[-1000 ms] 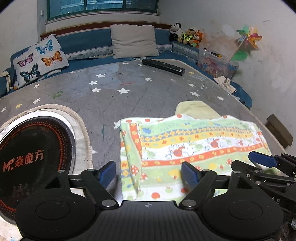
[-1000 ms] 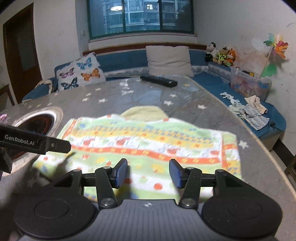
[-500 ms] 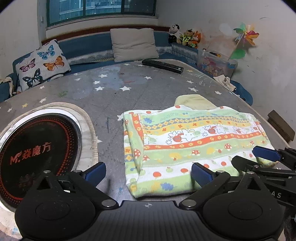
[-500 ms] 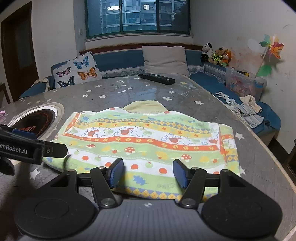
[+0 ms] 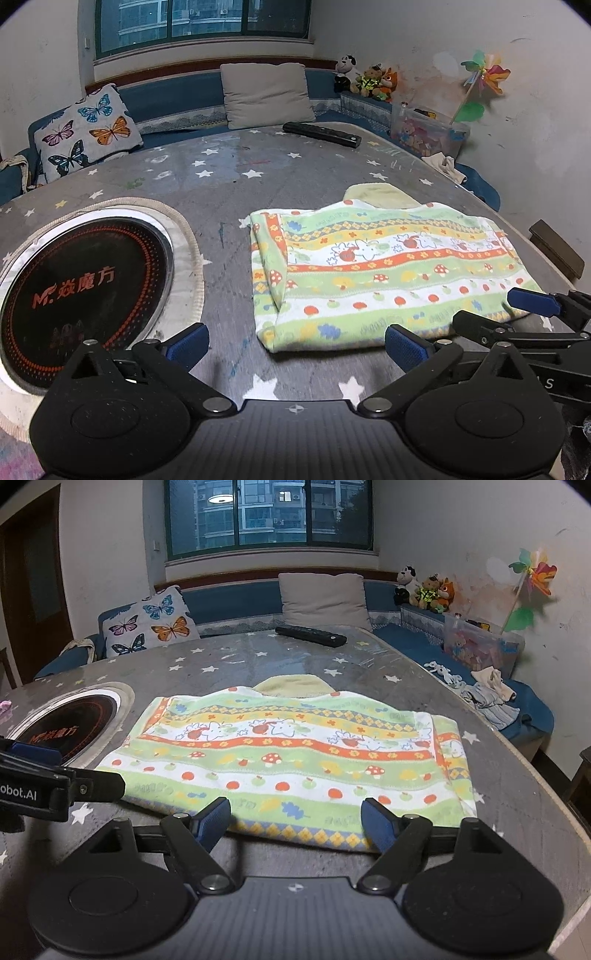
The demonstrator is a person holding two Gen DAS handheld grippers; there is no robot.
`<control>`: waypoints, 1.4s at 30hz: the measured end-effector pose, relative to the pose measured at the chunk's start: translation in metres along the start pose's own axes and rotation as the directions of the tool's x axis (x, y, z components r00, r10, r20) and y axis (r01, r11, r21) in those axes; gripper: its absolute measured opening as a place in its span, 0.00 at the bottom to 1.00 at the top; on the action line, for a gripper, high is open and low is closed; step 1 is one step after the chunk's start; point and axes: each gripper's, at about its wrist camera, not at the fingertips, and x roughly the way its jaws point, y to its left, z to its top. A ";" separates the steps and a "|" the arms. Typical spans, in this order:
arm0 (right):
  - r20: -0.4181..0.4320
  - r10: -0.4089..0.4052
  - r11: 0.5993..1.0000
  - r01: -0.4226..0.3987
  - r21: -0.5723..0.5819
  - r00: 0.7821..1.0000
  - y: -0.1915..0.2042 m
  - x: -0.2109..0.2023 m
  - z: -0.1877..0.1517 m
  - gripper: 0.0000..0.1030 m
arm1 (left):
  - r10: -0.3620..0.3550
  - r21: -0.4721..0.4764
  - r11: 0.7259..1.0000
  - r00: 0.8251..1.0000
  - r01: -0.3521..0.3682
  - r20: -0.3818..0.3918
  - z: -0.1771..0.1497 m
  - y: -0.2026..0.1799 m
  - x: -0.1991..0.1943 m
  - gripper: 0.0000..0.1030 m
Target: Fold clothes
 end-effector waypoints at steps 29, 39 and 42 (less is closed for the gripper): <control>-0.003 -0.049 0.998 0.049 0.044 0.999 0.009 -0.028 -0.027 1.00 | -0.004 0.015 1.000 0.999 0.004 0.041 -0.032 0.000 -0.030 1.00; 0.000 -0.054 0.998 0.054 0.041 0.999 0.013 -0.034 -0.030 1.00 | -0.011 0.009 1.000 0.999 0.010 0.040 -0.039 0.001 -0.034 1.00; 0.001 -0.053 0.998 0.053 0.038 0.999 0.015 -0.035 -0.031 1.00 | -0.012 0.007 1.000 0.999 0.011 0.041 -0.043 0.001 -0.036 1.00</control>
